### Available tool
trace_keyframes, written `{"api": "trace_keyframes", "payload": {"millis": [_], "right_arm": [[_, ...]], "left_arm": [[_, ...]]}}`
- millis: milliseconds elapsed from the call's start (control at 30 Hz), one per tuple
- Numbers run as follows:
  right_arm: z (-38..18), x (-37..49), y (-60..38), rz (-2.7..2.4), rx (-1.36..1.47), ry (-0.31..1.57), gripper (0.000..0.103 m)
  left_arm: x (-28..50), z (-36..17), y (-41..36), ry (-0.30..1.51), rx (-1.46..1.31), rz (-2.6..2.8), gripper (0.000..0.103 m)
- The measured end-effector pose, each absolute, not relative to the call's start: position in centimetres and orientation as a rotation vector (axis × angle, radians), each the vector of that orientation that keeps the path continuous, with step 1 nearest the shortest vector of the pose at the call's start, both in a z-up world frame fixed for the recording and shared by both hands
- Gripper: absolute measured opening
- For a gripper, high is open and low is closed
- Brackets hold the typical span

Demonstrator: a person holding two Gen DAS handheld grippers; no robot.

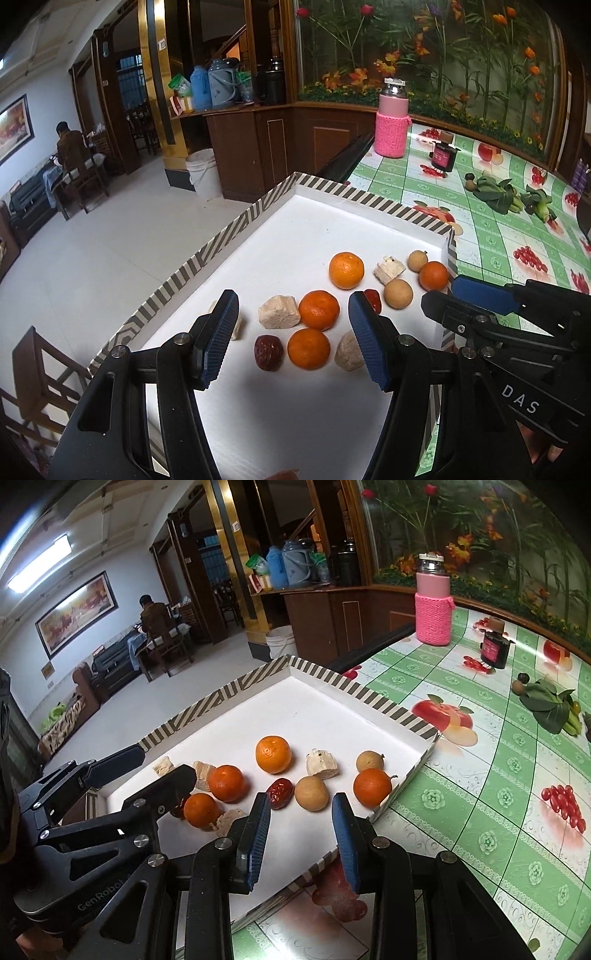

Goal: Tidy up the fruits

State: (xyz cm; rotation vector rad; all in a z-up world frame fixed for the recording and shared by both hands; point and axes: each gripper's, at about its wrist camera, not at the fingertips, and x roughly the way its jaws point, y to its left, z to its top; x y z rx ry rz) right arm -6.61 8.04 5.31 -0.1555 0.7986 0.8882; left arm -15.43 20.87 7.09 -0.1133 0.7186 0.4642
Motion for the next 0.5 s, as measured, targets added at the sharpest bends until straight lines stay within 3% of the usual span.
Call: {"api": "trace_keyframes", "payload": {"millis": [500], "right_arm": [[5.5,-6.5,6.9,0.876,-0.13,0.795,0.033]], "left_arm": [[-15.5,7.4,19.6,0.692,-0.059,0.47,0.062]]}}
